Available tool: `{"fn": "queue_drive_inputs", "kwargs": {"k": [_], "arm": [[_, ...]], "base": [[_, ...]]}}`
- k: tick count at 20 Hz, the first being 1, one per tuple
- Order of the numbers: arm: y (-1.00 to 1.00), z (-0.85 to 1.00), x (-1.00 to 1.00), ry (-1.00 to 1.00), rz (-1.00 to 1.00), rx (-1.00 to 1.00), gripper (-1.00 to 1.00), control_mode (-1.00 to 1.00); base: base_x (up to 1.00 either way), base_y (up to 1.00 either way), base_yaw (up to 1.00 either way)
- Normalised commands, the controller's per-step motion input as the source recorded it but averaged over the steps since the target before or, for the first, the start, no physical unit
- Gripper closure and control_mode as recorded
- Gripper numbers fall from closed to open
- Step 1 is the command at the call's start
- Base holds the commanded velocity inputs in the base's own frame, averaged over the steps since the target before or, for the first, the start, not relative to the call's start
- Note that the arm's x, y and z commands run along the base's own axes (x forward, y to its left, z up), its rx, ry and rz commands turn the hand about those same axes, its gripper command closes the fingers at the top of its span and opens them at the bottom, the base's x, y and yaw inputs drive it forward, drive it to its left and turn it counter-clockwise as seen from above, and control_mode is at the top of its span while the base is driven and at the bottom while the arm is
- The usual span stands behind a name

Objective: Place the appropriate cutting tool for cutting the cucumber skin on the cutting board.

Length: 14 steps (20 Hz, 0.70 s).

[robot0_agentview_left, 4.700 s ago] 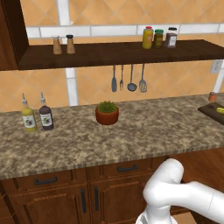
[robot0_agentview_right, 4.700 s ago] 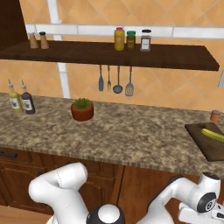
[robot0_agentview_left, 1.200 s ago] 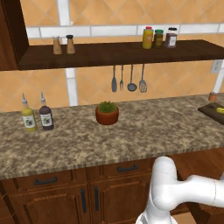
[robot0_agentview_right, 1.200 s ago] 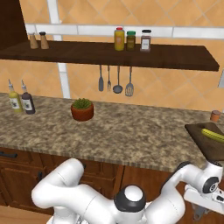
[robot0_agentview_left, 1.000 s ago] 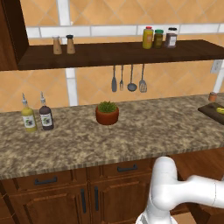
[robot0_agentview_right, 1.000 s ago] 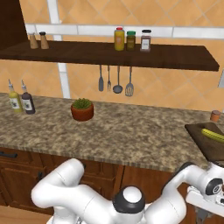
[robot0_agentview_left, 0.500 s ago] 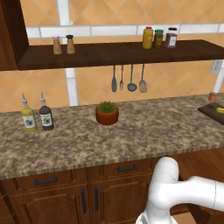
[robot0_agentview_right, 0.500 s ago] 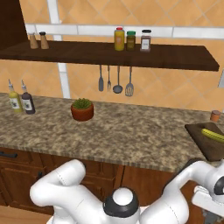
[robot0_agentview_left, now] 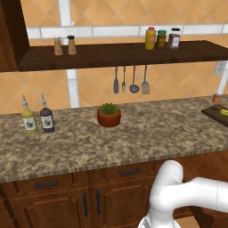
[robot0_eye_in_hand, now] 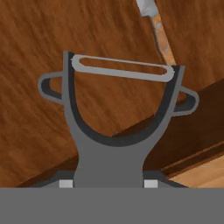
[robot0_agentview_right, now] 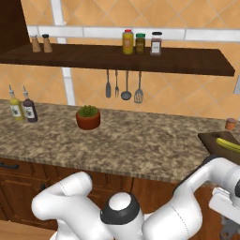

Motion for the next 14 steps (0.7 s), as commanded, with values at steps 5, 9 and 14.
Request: {"fn": "queue_drive_inputs", "kwargs": {"k": [5, 9, 14], "arm": [[0.35, 0.92, 0.0, 0.0, -0.15, -0.14, 1.0, -1.0], [0.36, 0.78, 0.24, -0.06, -0.09, -0.17, 1.0, -1.0], [0.08, 0.63, 0.56, -0.07, -0.01, -0.1, 1.0, -1.0]], "base": [[0.0, 0.0, 0.0], [0.0, 0.0, 0.0], [0.0, 0.0, 0.0]]}}
